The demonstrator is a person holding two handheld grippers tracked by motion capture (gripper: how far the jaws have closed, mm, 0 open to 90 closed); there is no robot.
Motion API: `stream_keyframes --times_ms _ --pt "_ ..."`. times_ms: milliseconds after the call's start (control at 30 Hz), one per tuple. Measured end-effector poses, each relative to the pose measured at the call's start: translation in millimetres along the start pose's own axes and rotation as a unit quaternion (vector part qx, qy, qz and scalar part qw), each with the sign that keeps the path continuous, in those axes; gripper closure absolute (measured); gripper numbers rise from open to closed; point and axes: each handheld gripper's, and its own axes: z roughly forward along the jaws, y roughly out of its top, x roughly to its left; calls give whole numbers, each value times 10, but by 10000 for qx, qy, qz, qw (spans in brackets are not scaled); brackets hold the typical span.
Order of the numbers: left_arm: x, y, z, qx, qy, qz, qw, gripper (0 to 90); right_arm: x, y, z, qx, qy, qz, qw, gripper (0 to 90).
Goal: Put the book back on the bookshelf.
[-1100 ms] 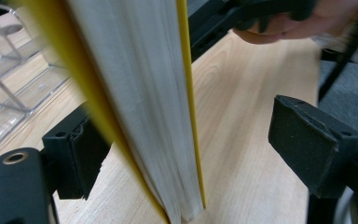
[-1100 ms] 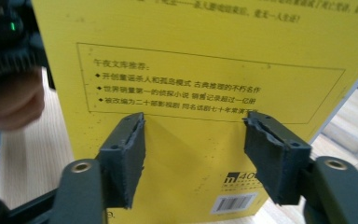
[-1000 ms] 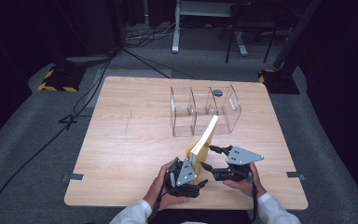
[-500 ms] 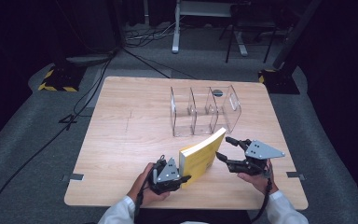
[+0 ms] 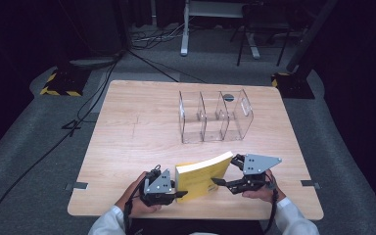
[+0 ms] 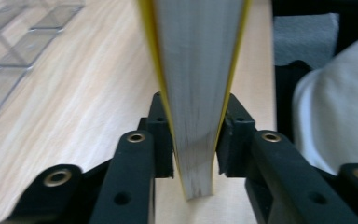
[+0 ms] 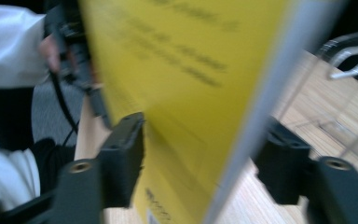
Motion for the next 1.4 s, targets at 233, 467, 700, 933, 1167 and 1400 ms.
stream_keyframes --times_ms 233,467,700,933,1167,1400 --pt "124 21 104 -184 347 -222 9990 561 20 -48 -200 -179 135 28 9997 686" --pt "230 234 354 -109 248 72 9996 558 113 -5 -378 -298 43 -185 9994 717" --pt "295 448 712 -281 42 173 9994 595 -6 -114 -497 -53 -473 -15 9989 689" --pt "276 492 793 -177 334 -47 9993 493 -43 -165 -555 -161 -656 94 9977 752" --pt "264 213 508 237 695 -957 9927 329 -43 -155 -559 -135 -804 157 9965 754" --pt "145 -175 159 582 970 -1387 9838 205 -64 -169 -556 -177 -884 368 9952 751"
